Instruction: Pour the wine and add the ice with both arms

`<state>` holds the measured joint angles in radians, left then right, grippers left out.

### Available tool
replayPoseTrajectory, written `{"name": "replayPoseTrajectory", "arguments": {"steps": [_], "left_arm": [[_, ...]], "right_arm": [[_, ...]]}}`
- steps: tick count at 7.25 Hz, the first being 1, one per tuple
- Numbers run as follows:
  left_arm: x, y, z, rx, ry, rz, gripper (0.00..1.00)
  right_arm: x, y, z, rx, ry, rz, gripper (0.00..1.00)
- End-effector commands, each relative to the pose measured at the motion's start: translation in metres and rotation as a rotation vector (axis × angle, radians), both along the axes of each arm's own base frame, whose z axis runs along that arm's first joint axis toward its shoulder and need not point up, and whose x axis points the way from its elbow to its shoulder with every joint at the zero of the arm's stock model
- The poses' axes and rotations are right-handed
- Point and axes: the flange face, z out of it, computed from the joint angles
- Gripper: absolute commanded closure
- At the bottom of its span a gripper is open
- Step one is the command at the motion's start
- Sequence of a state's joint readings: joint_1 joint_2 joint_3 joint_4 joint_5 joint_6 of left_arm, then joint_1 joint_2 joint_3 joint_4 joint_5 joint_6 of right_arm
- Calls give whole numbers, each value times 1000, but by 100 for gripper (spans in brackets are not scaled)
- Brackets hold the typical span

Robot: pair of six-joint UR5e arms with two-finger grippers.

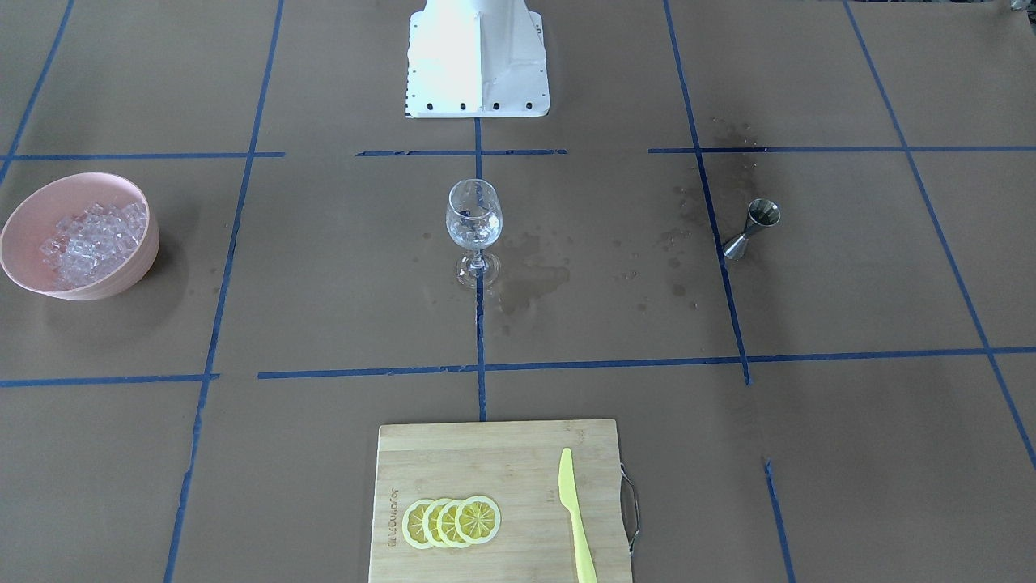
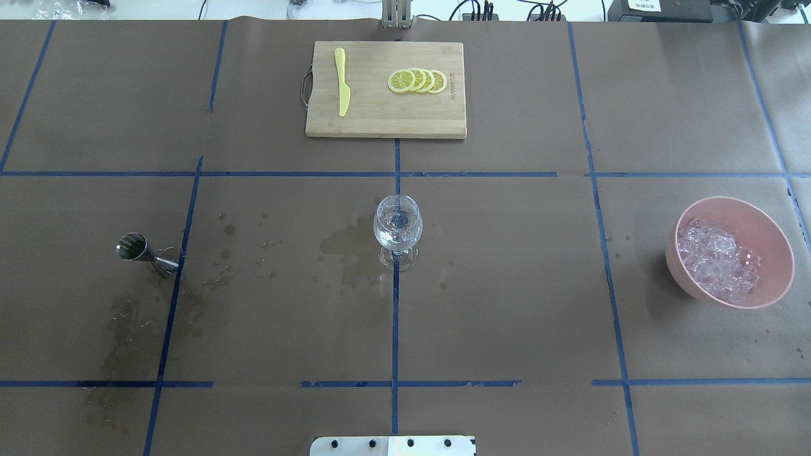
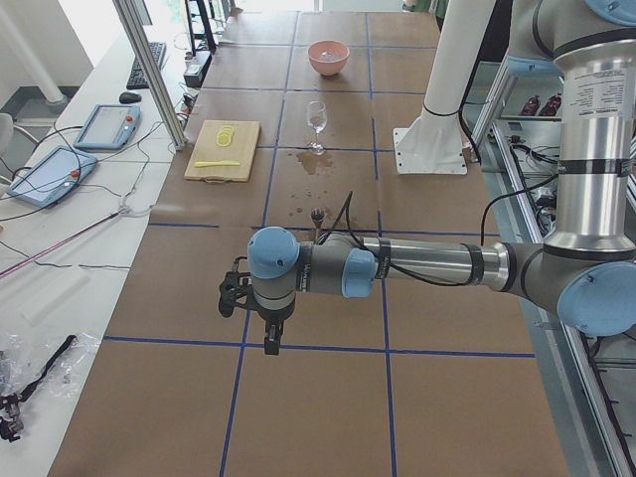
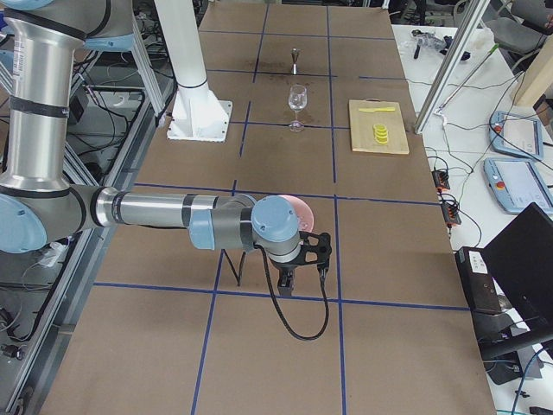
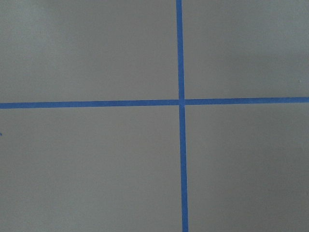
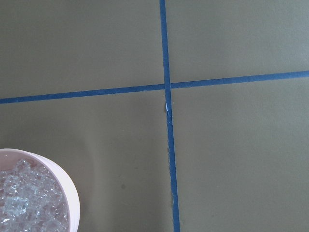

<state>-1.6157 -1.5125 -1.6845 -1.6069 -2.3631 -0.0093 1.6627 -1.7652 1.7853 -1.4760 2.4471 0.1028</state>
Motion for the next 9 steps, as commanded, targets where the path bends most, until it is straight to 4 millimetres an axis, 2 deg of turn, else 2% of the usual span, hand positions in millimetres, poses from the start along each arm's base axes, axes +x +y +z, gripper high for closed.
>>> {"name": "replayPoseTrajectory", "arguments": {"steps": [1, 2, 4, 6, 8, 9], "left_arm": [[0, -1, -2, 8, 0, 2, 0], [1, -2, -13, 28, 6, 1, 0], [1, -2, -79, 149, 1, -6, 0], [5, 7, -152, 239, 38, -47, 0], [50, 23, -225, 221, 101, -102, 0], [84, 36, -254, 202, 151, -121, 0]], "right_arm": [[0, -1, -1, 2, 2, 1, 0], [1, 0, -2, 4, 1, 3, 0], [1, 0, -9, 15, 1, 4, 0], [1, -7, -26, 44, 5, 9, 0], [0, -5, -26, 41, -6, 9, 0], [0, -6, -27, 43, -6, 10, 0]]}}
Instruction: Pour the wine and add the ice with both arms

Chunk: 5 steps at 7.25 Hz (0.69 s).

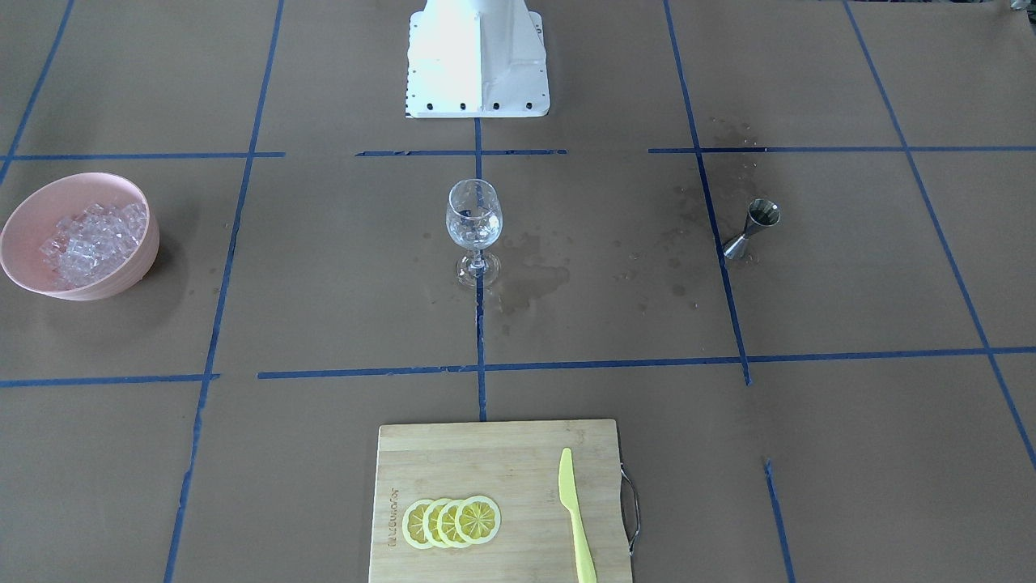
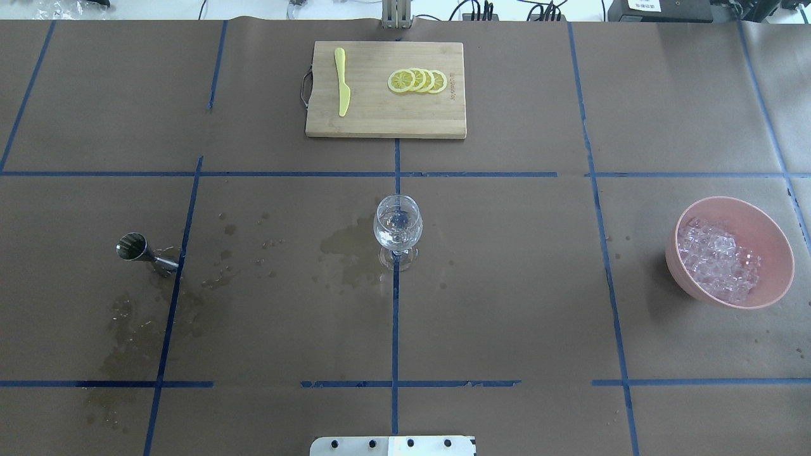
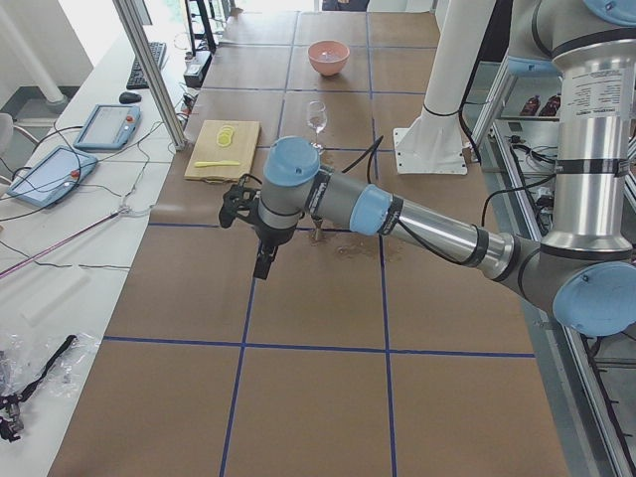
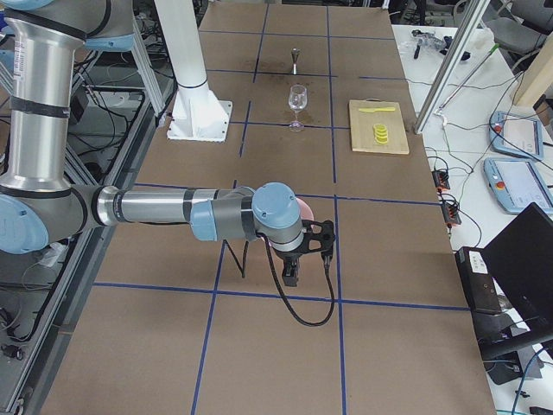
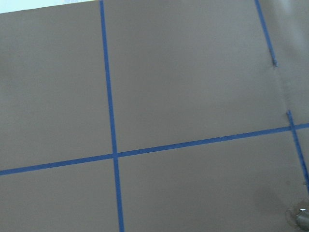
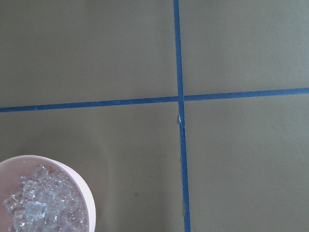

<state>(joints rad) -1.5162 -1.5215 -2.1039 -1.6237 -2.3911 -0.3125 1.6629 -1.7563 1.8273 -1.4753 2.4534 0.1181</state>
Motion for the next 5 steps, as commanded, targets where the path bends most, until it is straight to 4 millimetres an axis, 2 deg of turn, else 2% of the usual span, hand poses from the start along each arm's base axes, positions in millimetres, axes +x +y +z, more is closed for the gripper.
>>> {"name": "replayPoseTrajectory", "arguments": {"steps": [1, 3, 5], "left_arm": [[73, 31, -53, -20, 94, -48, 0], [145, 72, -47, -22, 193, -118, 0], [192, 97, -33, -4, 129, -178, 0]], "right_arm": [[0, 0, -3, 7, -3, -1, 0], [0, 4, 3, -11, -2, 1, 0], [-1, 3, 1, -8, -4, 0, 0]]}}
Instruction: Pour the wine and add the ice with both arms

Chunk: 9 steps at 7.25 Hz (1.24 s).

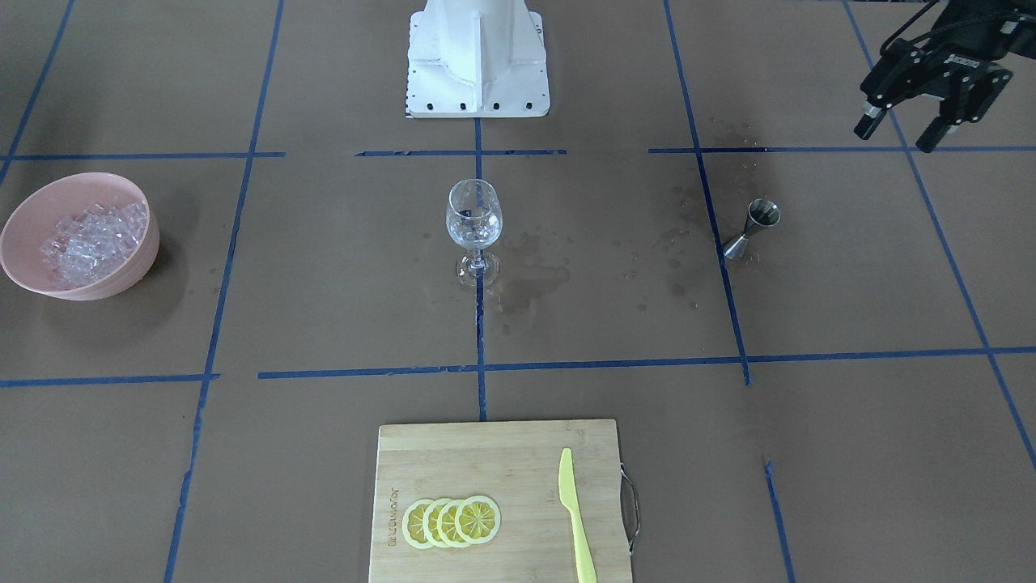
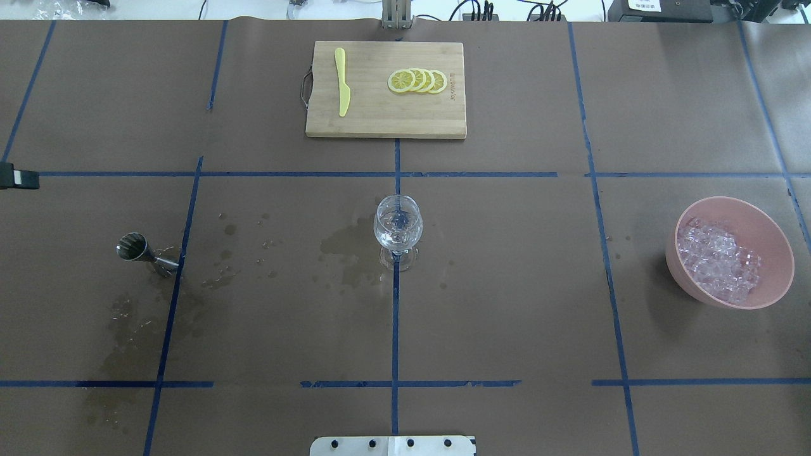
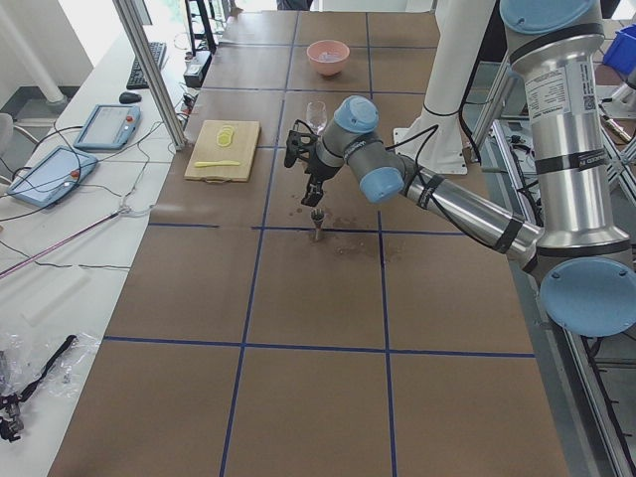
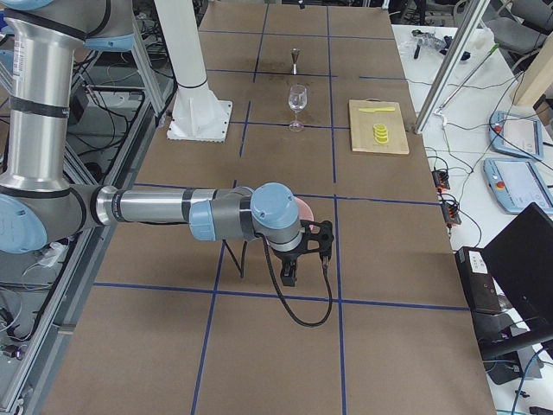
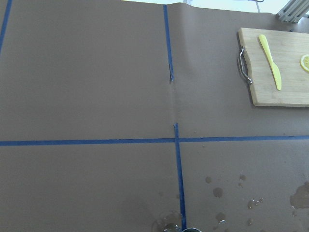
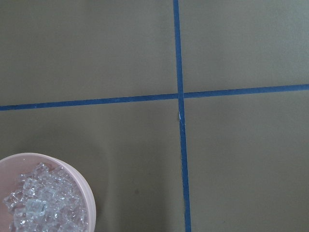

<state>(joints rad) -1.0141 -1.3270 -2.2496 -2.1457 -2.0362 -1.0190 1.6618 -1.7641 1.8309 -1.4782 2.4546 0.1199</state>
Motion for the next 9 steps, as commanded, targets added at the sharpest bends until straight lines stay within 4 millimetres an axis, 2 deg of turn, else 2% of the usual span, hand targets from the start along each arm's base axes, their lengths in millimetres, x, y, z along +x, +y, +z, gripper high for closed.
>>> {"name": "replayPoseTrajectory", "arguments": {"steps": [1, 3, 4, 5, 6, 8, 9], "left_arm": [[52, 28, 5, -7, -24, -70, 0], [100, 56, 1, -39, -12, -143, 0], [122, 72, 6, -40, -22, -176, 0], [144, 91, 9, -34, -24, -210, 0], [159, 104, 10, -23, -18, -248, 0], [185, 129, 17, 16, -70, -308, 0], [199, 142, 25, 45, -112, -343, 0]], "right_arm": [[0, 1, -1, 1, -3, 0, 0], [-2, 1, -8, 2, -26, 1, 0], [-13, -3, -30, -26, -28, -2, 0], [-27, -1, -64, -64, -28, 12, 0], [-39, 0, -85, -83, -37, 31, 0], [-81, -5, -115, -106, -12, 18, 0], [-95, -10, -128, -123, -18, 29, 0]]}}
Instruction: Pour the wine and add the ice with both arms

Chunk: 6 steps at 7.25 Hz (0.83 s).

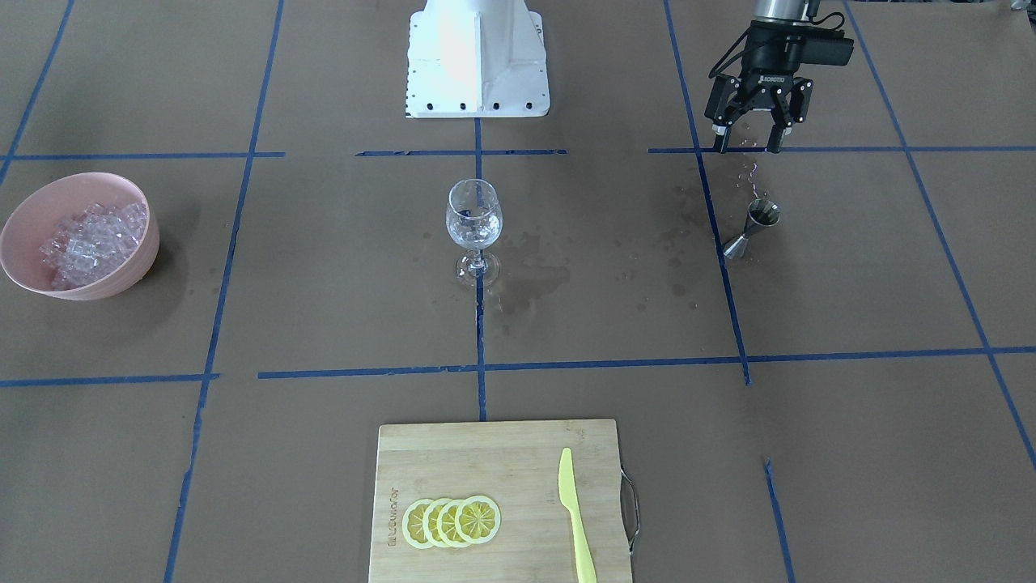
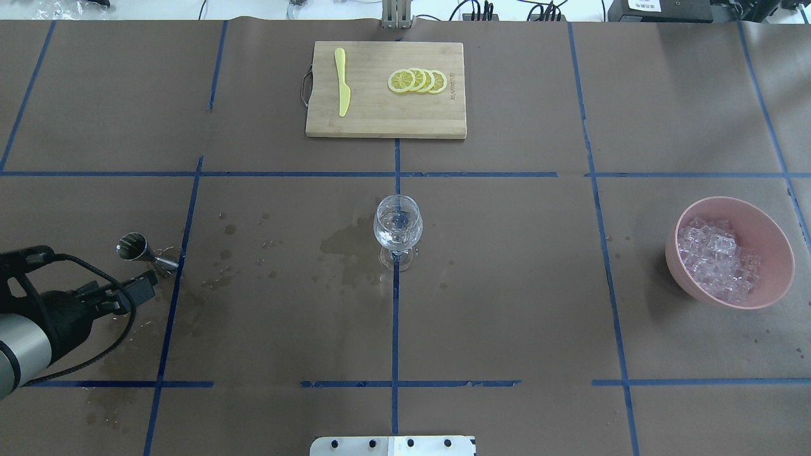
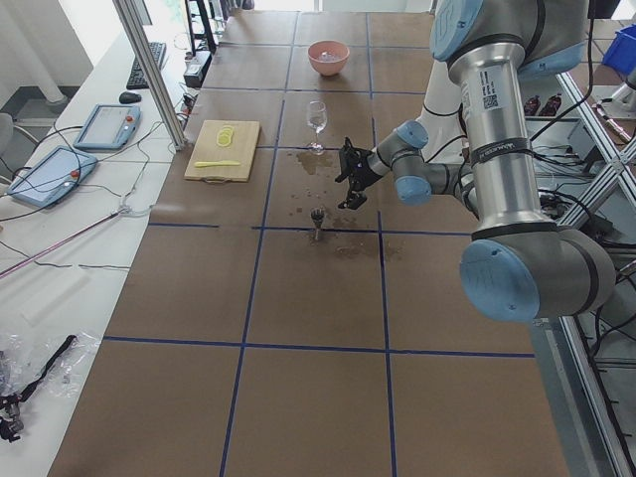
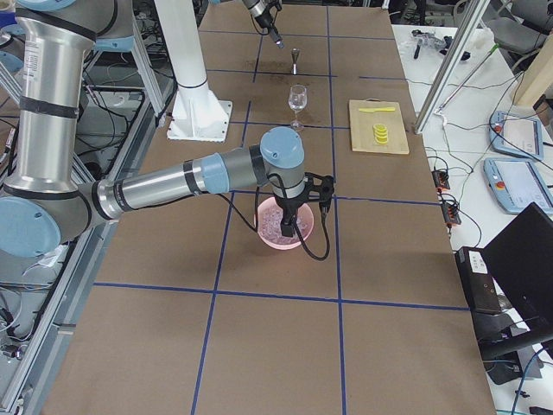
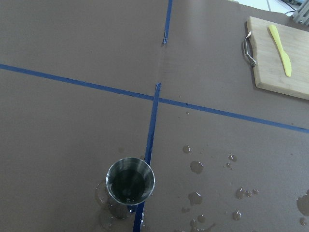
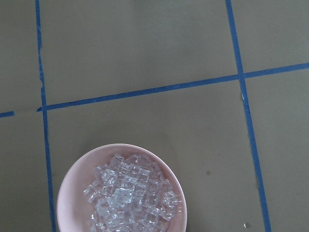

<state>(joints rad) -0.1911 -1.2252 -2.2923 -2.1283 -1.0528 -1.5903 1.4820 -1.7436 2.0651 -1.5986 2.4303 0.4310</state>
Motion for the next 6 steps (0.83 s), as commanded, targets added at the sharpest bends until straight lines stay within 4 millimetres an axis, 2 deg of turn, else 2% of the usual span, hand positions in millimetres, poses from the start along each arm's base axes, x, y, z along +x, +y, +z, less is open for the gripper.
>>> {"name": "replayPoseTrajectory", "arguments": {"steps": [1, 2, 3, 4, 5, 6], "left_arm": [[27, 28, 15, 34, -81, -63, 0], [36, 35, 28, 59, -105, -96, 0], [48, 32, 57, 105, -145, -162, 0], [67, 27, 76, 148, -165, -216, 0], [82, 24, 85, 190, -181, -251, 0], [98, 21, 83, 219, -174, -278, 1]], "right_arm": [[-34, -5, -28, -14, 1, -4, 0], [-42, -9, -39, -19, -7, 5, 0], [-50, -10, -44, -22, -11, -3, 0], [-55, -13, -51, -16, -11, 0, 0], [-55, -12, -55, -10, -13, -1, 0], [-55, -12, -56, -8, -12, 0, 0]]}}
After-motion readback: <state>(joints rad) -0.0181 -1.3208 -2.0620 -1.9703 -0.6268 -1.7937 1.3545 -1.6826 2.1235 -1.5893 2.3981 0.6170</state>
